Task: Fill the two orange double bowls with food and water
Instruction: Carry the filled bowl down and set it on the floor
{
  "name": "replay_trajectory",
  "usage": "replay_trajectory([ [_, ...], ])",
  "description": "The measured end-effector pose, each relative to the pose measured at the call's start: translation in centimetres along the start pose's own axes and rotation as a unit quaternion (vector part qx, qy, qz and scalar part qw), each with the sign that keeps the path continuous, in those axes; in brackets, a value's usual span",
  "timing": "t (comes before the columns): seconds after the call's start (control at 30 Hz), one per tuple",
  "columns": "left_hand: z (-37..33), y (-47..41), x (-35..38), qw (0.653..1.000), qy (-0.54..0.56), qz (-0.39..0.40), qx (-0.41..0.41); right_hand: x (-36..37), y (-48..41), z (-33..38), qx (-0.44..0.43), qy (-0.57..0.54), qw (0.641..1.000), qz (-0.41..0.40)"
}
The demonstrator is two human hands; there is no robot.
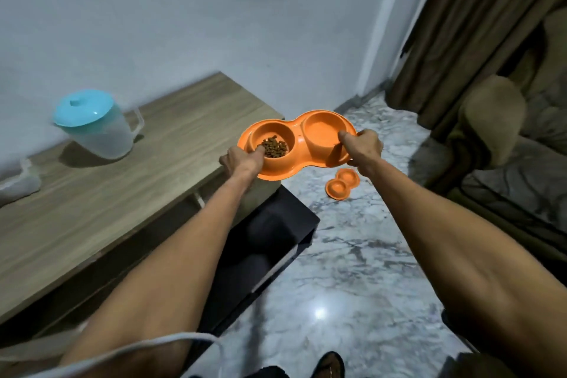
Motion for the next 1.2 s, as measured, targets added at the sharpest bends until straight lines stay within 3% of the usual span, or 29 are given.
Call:
replay_trajectory([
  [0.27,-6.1,0.8,15.4,0.999,-0.004,0.032,0.012,-13.0,-7.4,-4.9,0.029,-0.007,0.999,-0.035],
  [0.53,-11.0,-4.9,26.1,0.998,-0.021,0.051,0.009,-17.7,-18.5,-7.7,0.052,-0.030,0.998,-0.035],
  [0.9,-15.5,-17.2,34.3,0.998,-0.009,0.022,-0.053,-16.3,-37.1,-5.3,0.051,-0.006,0.999,0.018],
  [1.2,-12.9,-27.8,37.4,0.993,0.012,-0.060,-0.103,-6.5,-51.6,-6.4,0.049,0.011,0.992,0.117],
])
Point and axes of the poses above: each hand's wrist, its own y-axis away from the middle knuckle, its own x-axis out of the palm, z = x × y, the point moved 6 cm from there along -y, towards the middle knuckle, and after that the axes turned 9 degrees about z, right-handed, at the moved point
